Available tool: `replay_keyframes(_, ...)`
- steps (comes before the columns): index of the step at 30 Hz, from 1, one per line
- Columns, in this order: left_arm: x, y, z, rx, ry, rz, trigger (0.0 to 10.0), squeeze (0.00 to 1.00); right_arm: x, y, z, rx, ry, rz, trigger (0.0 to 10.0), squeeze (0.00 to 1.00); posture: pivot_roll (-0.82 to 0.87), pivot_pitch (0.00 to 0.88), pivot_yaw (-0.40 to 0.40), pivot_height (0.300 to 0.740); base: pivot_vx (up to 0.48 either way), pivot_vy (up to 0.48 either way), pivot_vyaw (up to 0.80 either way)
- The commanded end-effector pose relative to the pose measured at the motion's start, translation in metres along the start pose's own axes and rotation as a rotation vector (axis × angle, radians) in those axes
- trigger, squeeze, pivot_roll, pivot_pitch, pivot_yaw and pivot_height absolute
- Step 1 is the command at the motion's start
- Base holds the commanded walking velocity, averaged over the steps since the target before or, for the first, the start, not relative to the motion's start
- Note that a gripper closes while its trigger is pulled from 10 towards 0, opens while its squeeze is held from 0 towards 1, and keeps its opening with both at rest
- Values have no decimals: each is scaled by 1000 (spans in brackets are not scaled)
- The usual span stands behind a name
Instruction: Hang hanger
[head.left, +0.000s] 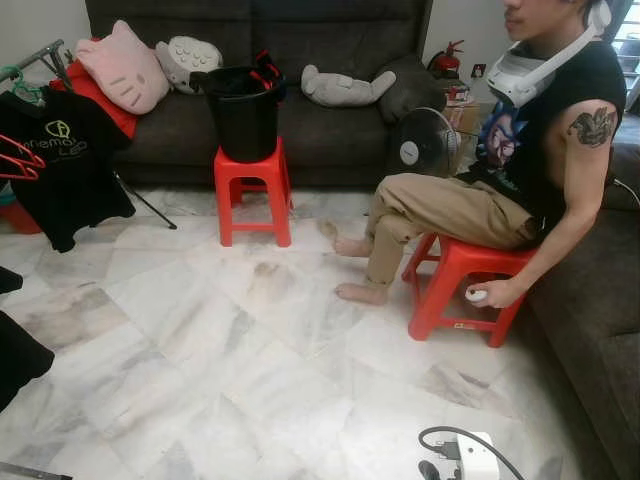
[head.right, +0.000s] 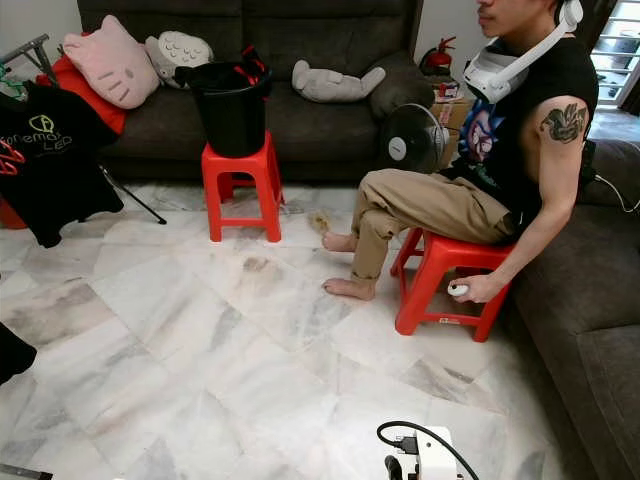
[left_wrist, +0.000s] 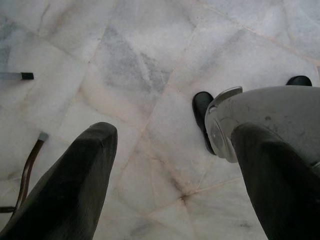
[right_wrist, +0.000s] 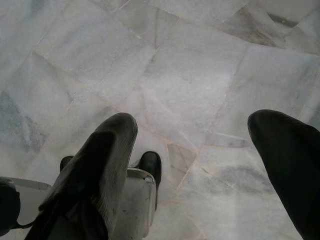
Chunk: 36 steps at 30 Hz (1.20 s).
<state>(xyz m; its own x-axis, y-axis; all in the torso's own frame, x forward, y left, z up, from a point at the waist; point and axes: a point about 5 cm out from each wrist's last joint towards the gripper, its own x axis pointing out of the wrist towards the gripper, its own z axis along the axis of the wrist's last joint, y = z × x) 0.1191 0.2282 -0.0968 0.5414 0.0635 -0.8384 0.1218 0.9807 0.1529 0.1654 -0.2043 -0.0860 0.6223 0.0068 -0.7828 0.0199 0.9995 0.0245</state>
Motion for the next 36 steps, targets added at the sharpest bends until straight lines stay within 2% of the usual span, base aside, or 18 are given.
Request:
replay_keyframes(1, -1, -2, -7, 17, 31, -11, 10000, 0, -1, -2, 0, 16, -8, -7, 10000, 0, -64, 0, -18, 740, 0, 0, 0)
replay_keyframes(24, -4, 4, -15, 31, 62, -1, 10000, 0, 1, -5, 6, -17, -13, -21, 10000, 0, -51, 0, -14, 740, 0, 0, 0)
replay_keyframes(36, -3, 2, -12, 22, 47, -2, 10000, 0, 0, -3, 1, -32, 5, -13, 10000, 0, -47, 3, -18, 740, 0, 0, 767)
